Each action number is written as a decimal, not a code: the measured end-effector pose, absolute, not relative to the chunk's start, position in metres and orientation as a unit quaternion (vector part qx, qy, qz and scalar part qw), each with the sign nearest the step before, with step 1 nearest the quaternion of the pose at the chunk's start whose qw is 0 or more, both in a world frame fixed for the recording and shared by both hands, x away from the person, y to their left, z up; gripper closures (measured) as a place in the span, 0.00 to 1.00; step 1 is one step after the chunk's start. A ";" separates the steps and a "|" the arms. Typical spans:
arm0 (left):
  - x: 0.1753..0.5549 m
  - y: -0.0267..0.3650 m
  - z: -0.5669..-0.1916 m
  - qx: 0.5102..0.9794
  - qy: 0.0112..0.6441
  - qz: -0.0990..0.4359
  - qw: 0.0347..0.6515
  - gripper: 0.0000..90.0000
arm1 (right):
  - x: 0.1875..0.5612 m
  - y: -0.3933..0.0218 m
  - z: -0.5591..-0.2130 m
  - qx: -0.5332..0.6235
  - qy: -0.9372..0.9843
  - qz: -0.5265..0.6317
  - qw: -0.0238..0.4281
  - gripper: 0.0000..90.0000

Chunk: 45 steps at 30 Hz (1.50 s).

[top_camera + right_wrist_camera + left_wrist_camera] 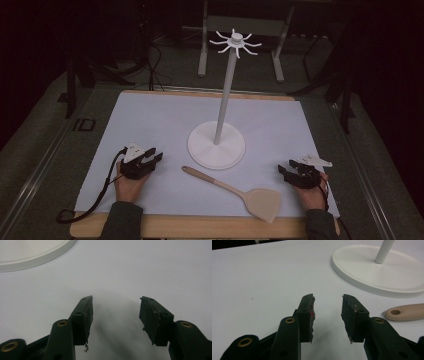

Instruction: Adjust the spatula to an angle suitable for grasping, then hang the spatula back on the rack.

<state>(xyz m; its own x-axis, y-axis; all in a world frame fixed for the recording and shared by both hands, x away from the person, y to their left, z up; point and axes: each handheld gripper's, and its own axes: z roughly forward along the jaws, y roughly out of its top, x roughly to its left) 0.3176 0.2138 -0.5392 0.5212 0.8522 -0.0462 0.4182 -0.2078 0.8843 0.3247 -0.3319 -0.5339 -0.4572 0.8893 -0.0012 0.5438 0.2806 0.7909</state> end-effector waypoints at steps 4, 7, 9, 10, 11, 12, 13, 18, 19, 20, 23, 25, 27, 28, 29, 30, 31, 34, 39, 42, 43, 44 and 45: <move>0.318 0.214 -0.539 0.741 0.429 0.235 0.461 0.68 | 0.325 -0.332 -0.534 0.467 0.767 0.376 0.229 0.49; 0.318 0.214 -0.539 0.741 0.429 0.234 0.461 0.68 | 0.325 -0.329 -0.533 0.466 0.769 0.376 0.224 0.49; 0.318 0.214 -0.539 0.741 0.428 0.235 0.461 0.68 | 0.326 -0.326 -0.531 0.459 0.775 0.374 0.223 0.49; 0.318 0.214 -0.539 0.741 0.428 0.235 0.461 0.68 | 0.326 -0.324 -0.529 0.457 0.776 0.373 0.223 0.48; 0.318 0.214 -0.539 0.741 0.428 0.236 0.461 0.68 | 0.326 -0.322 -0.527 0.454 0.777 0.375 0.221 0.48; 0.318 0.214 -0.539 0.741 0.428 0.235 0.461 0.68 | 0.326 -0.320 -0.525 0.451 0.780 0.374 0.220 0.48; 0.318 0.214 -0.539 0.741 0.429 0.235 0.461 0.68 | 0.326 -0.317 -0.522 0.446 0.784 0.371 0.219 0.48; 0.317 0.213 -0.539 0.740 0.429 0.237 0.461 0.67 | 0.326 -0.310 -0.514 0.437 0.797 0.363 0.205 0.52; 0.317 0.213 -0.539 0.740 0.428 0.237 0.461 0.67 | 0.326 -0.308 -0.513 0.436 0.799 0.361 0.200 0.53; 0.317 0.213 -0.539 0.741 0.427 0.238 0.461 0.67 | 0.326 -0.307 -0.512 0.435 0.802 0.358 0.197 0.54; 0.317 0.213 -0.539 0.741 0.428 0.238 0.460 0.67 | 0.328 -0.300 -0.506 0.426 0.815 0.346 0.187 0.59; 0.317 0.213 -0.539 0.740 0.429 0.238 0.460 0.66 | 0.329 -0.295 -0.503 0.417 0.826 0.335 0.180 0.61; 0.317 0.213 -0.539 0.740 0.429 0.238 0.460 0.66 | 0.330 -0.289 -0.500 0.406 0.838 0.319 0.178 0.63; 0.317 0.213 -0.539 0.740 0.429 0.239 0.459 0.66 | 0.331 -0.287 -0.498 0.402 0.843 0.313 0.176 0.64; 0.317 0.213 -0.539 0.740 0.428 0.239 0.460 0.66 | 0.332 -0.284 -0.496 0.398 0.846 0.309 0.174 0.64; 0.317 0.213 -0.539 0.740 0.428 0.239 0.459 0.66 | 0.333 -0.282 -0.494 0.394 0.850 0.304 0.172 0.64; 0.317 0.213 -0.539 0.740 0.428 0.239 0.459 0.66 | 0.334 -0.279 -0.493 0.391 0.853 0.299 0.170 0.64; 0.317 0.213 -0.539 0.741 0.428 0.239 0.459 0.65 | 0.335 -0.271 -0.488 0.380 0.866 0.282 0.163 0.63; 0.317 0.213 -0.539 0.740 0.429 0.239 0.459 0.65 | 0.336 -0.256 -0.481 0.351 0.886 0.261 0.153 0.65; 0.317 0.213 -0.539 0.740 0.430 0.239 0.459 0.65 | 0.337 -0.247 -0.478 0.337 0.896 0.251 0.147 0.68; 0.317 0.213 -0.539 0.740 0.430 0.240 0.459 0.64 | 0.337 -0.244 -0.477 0.333 0.899 0.247 0.144 0.69; 0.317 0.213 -0.539 0.740 0.429 0.240 0.459 0.64 | 0.337 -0.241 -0.477 0.329 0.901 0.244 0.141 0.70; 0.317 0.213 -0.539 0.740 0.430 0.239 0.459 0.64 | 0.337 -0.238 -0.477 0.325 0.905 0.239 0.138 0.71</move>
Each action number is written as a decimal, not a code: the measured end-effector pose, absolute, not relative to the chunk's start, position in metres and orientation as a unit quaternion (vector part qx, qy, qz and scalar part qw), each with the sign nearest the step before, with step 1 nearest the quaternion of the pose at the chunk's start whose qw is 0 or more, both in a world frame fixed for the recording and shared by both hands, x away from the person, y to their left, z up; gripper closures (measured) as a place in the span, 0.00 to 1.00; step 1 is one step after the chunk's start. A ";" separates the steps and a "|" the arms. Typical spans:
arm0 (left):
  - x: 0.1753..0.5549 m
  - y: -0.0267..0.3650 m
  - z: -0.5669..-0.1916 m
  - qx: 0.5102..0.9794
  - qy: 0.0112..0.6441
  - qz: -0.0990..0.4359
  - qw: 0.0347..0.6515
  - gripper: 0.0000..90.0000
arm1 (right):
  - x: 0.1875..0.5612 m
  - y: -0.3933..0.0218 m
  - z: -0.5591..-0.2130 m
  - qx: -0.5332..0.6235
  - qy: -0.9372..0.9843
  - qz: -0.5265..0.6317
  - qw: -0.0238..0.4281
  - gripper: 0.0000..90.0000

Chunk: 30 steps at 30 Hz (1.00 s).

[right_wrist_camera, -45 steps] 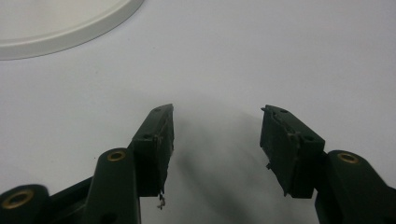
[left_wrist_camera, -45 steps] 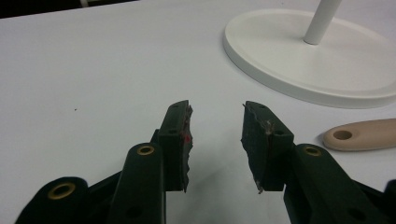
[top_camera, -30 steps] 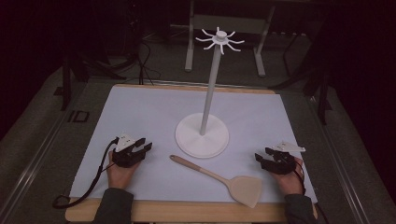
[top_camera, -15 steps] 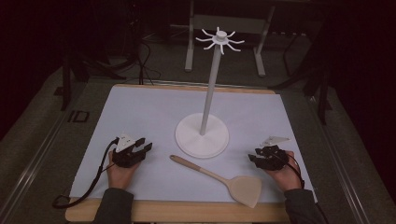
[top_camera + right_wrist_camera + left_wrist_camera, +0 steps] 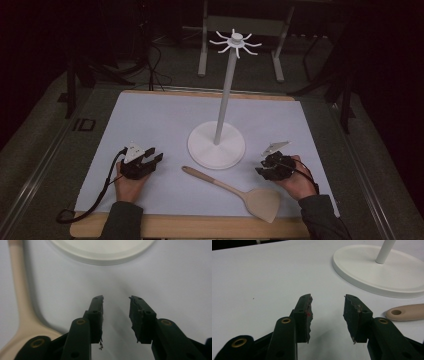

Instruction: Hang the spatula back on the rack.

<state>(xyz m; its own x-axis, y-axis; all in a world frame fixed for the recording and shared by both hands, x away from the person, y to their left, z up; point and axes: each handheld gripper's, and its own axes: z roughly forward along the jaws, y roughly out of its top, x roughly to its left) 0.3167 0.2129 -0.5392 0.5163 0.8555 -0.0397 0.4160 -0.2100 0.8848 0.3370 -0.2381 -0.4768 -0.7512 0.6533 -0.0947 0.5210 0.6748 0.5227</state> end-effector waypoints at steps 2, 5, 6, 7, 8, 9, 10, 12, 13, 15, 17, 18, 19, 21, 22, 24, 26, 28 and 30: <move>0.317 0.213 -0.539 0.740 0.430 0.239 0.459 0.64 | 0.336 -0.232 -0.476 0.313 0.910 0.235 0.135 0.72; 0.317 0.213 -0.539 0.740 0.430 0.239 0.459 0.64 | 0.333 -0.222 -0.475 0.298 0.918 0.229 0.128 0.74; 0.317 0.213 -0.539 0.739 0.430 0.239 0.460 0.64 | 0.332 -0.220 -0.475 0.297 0.919 0.227 0.125 0.74; 0.317 0.213 -0.539 0.740 0.430 0.239 0.460 0.64 | 0.331 -0.217 -0.475 0.290 0.922 0.225 0.125 0.74; 0.317 0.213 -0.539 0.740 0.430 0.239 0.460 0.64 | 0.330 -0.214 -0.475 0.288 0.923 0.222 0.125 0.74; 0.317 0.213 -0.539 0.739 0.430 0.239 0.460 0.64 | 0.330 -0.211 -0.474 0.284 0.925 0.220 0.123 0.74; 0.317 0.213 -0.539 0.739 0.430 0.239 0.460 0.64 | 0.329 -0.207 -0.474 0.281 0.926 0.221 0.122 0.74; 0.317 0.213 -0.539 0.739 0.430 0.239 0.460 0.64 | 0.327 -0.201 -0.472 0.273 0.930 0.216 0.118 0.74; 0.317 0.213 -0.539 0.739 0.431 0.239 0.460 0.64 | 0.326 -0.198 -0.472 0.269 0.931 0.215 0.117 0.74; 0.317 0.213 -0.539 0.739 0.431 0.239 0.460 0.64 | 0.326 -0.193 -0.471 0.264 0.934 0.212 0.116 0.74; 0.317 0.213 -0.539 0.739 0.431 0.239 0.460 0.64 | 0.325 -0.189 -0.472 0.256 0.938 0.206 0.113 0.75; 0.317 0.213 -0.539 0.739 0.431 0.239 0.460 0.64 | 0.325 -0.187 -0.472 0.251 0.940 0.203 0.111 0.75; 0.317 0.213 -0.539 0.739 0.431 0.239 0.460 0.64 | 0.325 -0.187 -0.472 0.251 0.940 0.203 0.111 0.75; 0.317 0.213 -0.539 0.738 0.431 0.239 0.461 0.64 | 0.325 -0.180 -0.473 0.244 0.944 0.196 0.107 0.75; 0.317 0.214 -0.539 0.738 0.431 0.239 0.461 0.64 | 0.325 -0.179 -0.474 0.242 0.944 0.197 0.105 0.75; 0.317 0.214 -0.539 0.738 0.430 0.239 0.461 0.64 | 0.325 -0.176 -0.474 0.238 0.946 0.195 0.102 0.75; 0.317 0.214 -0.539 0.738 0.430 0.237 0.461 0.64 | 0.325 -0.172 -0.475 0.236 0.947 0.192 0.101 0.75; 0.317 0.214 -0.539 0.738 0.431 0.237 0.462 0.64 | 0.325 -0.167 -0.475 0.232 0.949 0.190 0.098 0.75; 0.317 0.214 -0.539 0.738 0.431 0.237 0.462 0.64 | 0.325 -0.163 -0.475 0.227 0.951 0.188 0.096 0.75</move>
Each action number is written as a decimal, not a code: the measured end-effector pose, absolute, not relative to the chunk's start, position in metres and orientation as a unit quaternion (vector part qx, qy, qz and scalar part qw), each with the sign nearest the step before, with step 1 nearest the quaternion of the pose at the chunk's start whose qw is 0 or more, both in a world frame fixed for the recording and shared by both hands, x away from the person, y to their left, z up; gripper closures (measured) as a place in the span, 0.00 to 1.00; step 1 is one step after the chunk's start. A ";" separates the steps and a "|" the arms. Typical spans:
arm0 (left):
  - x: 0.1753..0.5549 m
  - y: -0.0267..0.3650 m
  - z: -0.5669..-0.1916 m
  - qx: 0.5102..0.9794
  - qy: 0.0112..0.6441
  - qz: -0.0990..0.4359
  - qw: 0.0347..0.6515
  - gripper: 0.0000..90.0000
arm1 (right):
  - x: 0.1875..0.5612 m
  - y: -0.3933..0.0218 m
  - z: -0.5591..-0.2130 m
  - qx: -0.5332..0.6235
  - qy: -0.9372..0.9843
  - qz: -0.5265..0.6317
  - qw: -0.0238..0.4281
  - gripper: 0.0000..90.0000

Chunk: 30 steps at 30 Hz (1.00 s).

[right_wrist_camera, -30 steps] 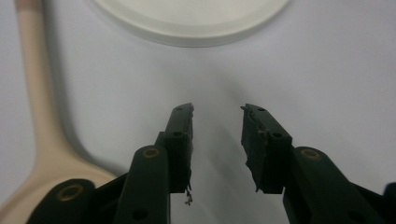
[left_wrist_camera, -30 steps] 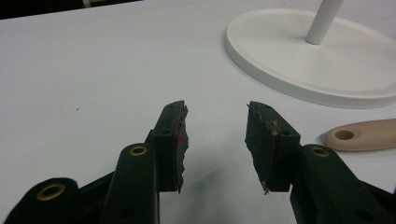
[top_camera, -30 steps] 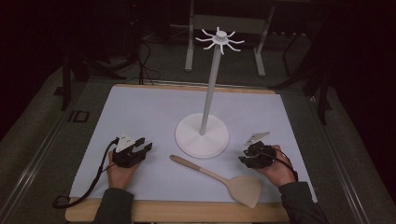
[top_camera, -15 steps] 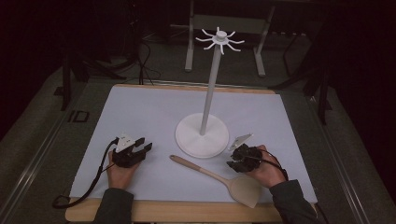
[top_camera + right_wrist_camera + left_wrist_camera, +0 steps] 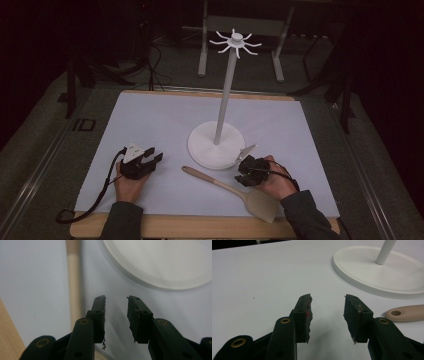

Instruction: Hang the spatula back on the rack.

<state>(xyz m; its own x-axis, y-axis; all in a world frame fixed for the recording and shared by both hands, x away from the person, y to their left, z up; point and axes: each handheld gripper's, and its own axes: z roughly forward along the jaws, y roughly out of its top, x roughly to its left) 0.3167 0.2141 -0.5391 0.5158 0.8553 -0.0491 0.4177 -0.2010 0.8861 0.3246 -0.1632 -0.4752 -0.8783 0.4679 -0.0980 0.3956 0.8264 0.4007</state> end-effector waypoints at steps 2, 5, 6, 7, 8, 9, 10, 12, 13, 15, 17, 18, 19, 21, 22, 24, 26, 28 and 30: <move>0.317 0.214 -0.539 0.738 0.431 0.237 0.462 0.64 | 0.324 -0.159 -0.475 0.223 0.953 0.185 0.093 0.74; 0.317 0.214 -0.539 0.738 0.431 0.237 0.462 0.64 | 0.323 -0.151 -0.475 0.217 0.954 0.184 0.091 0.72; 0.317 0.214 -0.539 0.738 0.431 0.237 0.463 0.64 | 0.323 -0.149 -0.475 0.213 0.955 0.183 0.090 0.72; 0.317 0.214 -0.539 0.738 0.431 0.237 0.462 0.64 | 0.323 -0.147 -0.475 0.211 0.956 0.184 0.090 0.72; 0.317 0.214 -0.539 0.738 0.431 0.237 0.462 0.64 | 0.322 -0.146 -0.475 0.208 0.956 0.184 0.089 0.72; 0.317 0.214 -0.539 0.738 0.431 0.237 0.462 0.64 | 0.322 -0.144 -0.474 0.207 0.957 0.184 0.087 0.73; 0.317 0.214 -0.539 0.738 0.431 0.237 0.462 0.64 | 0.322 -0.141 -0.474 0.206 0.958 0.182 0.086 0.73; 0.316 0.214 -0.539 0.738 0.431 0.238 0.462 0.64 | 0.321 -0.137 -0.474 0.202 0.959 0.179 0.082 0.73; 0.316 0.214 -0.539 0.738 0.431 0.238 0.462 0.64 | 0.321 -0.137 -0.474 0.202 0.959 0.179 0.082 0.73; 0.316 0.214 -0.539 0.738 0.431 0.238 0.462 0.63 | 0.320 -0.131 -0.475 0.192 0.962 0.176 0.079 0.75; 0.316 0.214 -0.539 0.738 0.431 0.238 0.462 0.63 | 0.319 -0.127 -0.476 0.188 0.964 0.172 0.073 0.75; 0.316 0.214 -0.539 0.737 0.431 0.238 0.462 0.63 | 0.320 -0.125 -0.477 0.186 0.965 0.171 0.073 0.74; 0.316 0.214 -0.539 0.737 0.431 0.238 0.463 0.63 | 0.320 -0.123 -0.478 0.185 0.965 0.169 0.071 0.73; 0.316 0.214 -0.539 0.736 0.432 0.237 0.464 0.63 | 0.320 -0.120 -0.479 0.185 0.966 0.168 0.066 0.72; 0.316 0.214 -0.539 0.736 0.432 0.237 0.464 0.63 | 0.320 -0.119 -0.480 0.184 0.967 0.166 0.064 0.71; 0.316 0.215 -0.539 0.736 0.432 0.237 0.465 0.63 | 0.319 -0.115 -0.481 0.178 0.969 0.160 0.060 0.71; 0.316 0.215 -0.539 0.736 0.432 0.238 0.464 0.63 | 0.318 -0.111 -0.483 0.177 0.971 0.150 0.059 0.72; 0.316 0.215 -0.539 0.735 0.432 0.238 0.465 0.63 | 0.318 -0.110 -0.484 0.177 0.972 0.144 0.061 0.72; 0.316 0.215 -0.539 0.735 0.432 0.237 0.465 0.63 | 0.319 -0.106 -0.486 0.175 0.974 0.137 0.053 0.77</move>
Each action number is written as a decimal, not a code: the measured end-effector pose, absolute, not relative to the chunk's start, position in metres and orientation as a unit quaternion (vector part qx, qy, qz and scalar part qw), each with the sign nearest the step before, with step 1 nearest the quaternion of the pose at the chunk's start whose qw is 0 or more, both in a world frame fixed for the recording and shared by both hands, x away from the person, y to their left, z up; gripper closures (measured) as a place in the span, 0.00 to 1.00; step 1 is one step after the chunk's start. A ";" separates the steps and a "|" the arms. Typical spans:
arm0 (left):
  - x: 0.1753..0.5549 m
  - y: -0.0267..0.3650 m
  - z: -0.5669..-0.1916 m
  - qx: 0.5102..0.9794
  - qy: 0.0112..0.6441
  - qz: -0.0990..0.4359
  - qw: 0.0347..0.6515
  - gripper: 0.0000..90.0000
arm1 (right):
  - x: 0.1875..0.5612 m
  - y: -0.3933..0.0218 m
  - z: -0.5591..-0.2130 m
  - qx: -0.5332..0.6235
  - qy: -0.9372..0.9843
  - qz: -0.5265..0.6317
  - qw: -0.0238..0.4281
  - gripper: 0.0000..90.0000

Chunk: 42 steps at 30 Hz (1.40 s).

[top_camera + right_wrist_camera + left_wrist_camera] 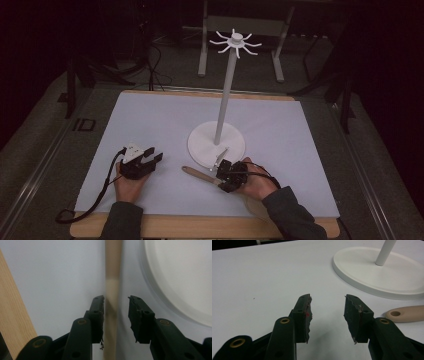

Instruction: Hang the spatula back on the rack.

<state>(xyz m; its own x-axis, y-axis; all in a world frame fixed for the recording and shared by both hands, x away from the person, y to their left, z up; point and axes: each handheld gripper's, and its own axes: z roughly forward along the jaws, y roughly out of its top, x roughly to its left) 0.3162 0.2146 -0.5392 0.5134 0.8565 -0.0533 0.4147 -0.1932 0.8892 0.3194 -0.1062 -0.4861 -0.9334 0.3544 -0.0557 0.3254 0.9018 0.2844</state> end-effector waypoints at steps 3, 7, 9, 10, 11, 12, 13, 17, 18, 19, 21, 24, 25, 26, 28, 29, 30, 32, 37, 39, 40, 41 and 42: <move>0.316 0.215 -0.539 0.735 0.433 0.238 0.465 0.63 | 0.321 -0.104 -0.490 0.172 0.976 0.128 0.047 0.80; 0.316 0.215 -0.539 0.734 0.433 0.238 0.466 0.63 | 0.323 -0.099 -0.494 0.172 0.977 0.118 0.046 0.82; 0.316 0.215 -0.539 0.734 0.433 0.238 0.466 0.63 | 0.324 -0.097 -0.495 0.172 0.977 0.114 0.042 0.83; 0.316 0.215 -0.539 0.734 0.433 0.238 0.466 0.63 | 0.324 -0.096 -0.496 0.173 0.978 0.112 0.041 0.84; 0.316 0.215 -0.539 0.734 0.433 0.238 0.466 0.63 | 0.324 -0.095 -0.497 0.174 0.978 0.109 0.040 0.85; 0.316 0.215 -0.539 0.734 0.433 0.238 0.466 0.63 | 0.325 -0.093 -0.498 0.172 0.979 0.105 0.040 0.85; 0.316 0.215 -0.539 0.734 0.433 0.238 0.466 0.63 | 0.325 -0.093 -0.498 0.173 0.979 0.103 0.039 0.85; 0.316 0.215 -0.539 0.734 0.433 0.238 0.466 0.63 | 0.327 -0.093 -0.499 0.177 0.979 0.100 0.032 0.85; 0.316 0.215 -0.539 0.734 0.433 0.238 0.466 0.63 | 0.328 -0.092 -0.500 0.180 0.978 0.100 0.029 0.85; 0.316 0.215 -0.539 0.734 0.433 0.238 0.466 0.63 | 0.328 -0.092 -0.499 0.183 0.978 0.099 0.026 0.85; 0.316 0.215 -0.539 0.734 0.433 0.238 0.467 0.63 | 0.329 -0.091 -0.499 0.177 0.979 0.094 0.028 0.85; 0.316 0.215 -0.539 0.733 0.434 0.237 0.467 0.63 | 0.329 -0.090 -0.499 0.176 0.980 0.091 0.028 0.86; 0.316 0.215 -0.539 0.733 0.434 0.237 0.468 0.63 | 0.329 -0.091 -0.499 0.175 0.980 0.094 0.027 0.86; 0.316 0.215 -0.539 0.733 0.434 0.237 0.468 0.63 | 0.329 -0.092 -0.499 0.177 0.979 0.099 0.025 0.86; 0.316 0.216 -0.539 0.733 0.434 0.236 0.468 0.63 | 0.329 -0.094 -0.499 0.178 0.978 0.106 0.023 0.87; 0.316 0.216 -0.539 0.732 0.434 0.236 0.468 0.63 | 0.329 -0.095 -0.499 0.177 0.978 0.110 0.024 0.87; 0.316 0.216 -0.539 0.732 0.435 0.236 0.468 0.63 | 0.328 -0.096 -0.499 0.178 0.977 0.113 0.024 0.87; 0.316 0.216 -0.539 0.732 0.434 0.236 0.468 0.63 | 0.327 -0.098 -0.496 0.176 0.976 0.121 0.032 0.87; 0.316 0.216 -0.539 0.732 0.435 0.236 0.469 0.63 | 0.324 -0.109 -0.481 0.178 0.970 0.159 0.049 0.87; 0.316 0.216 -0.539 0.732 0.435 0.236 0.469 0.63 | 0.324 -0.116 -0.476 0.179 0.965 0.182 0.057 0.87; 0.316 0.216 -0.539 0.732 0.435 0.236 0.469 0.63 | 0.324 -0.120 -0.472 0.185 0.962 0.192 0.059 0.87; 0.316 0.216 -0.539 0.731 0.435 0.236 0.469 0.63 | 0.325 -0.124 -0.470 0.189 0.958 0.205 0.062 0.87; 0.316 0.216 -0.539 0.731 0.435 0.236 0.469 0.63 | 0.325 -0.128 -0.467 0.193 0.955 0.215 0.066 0.87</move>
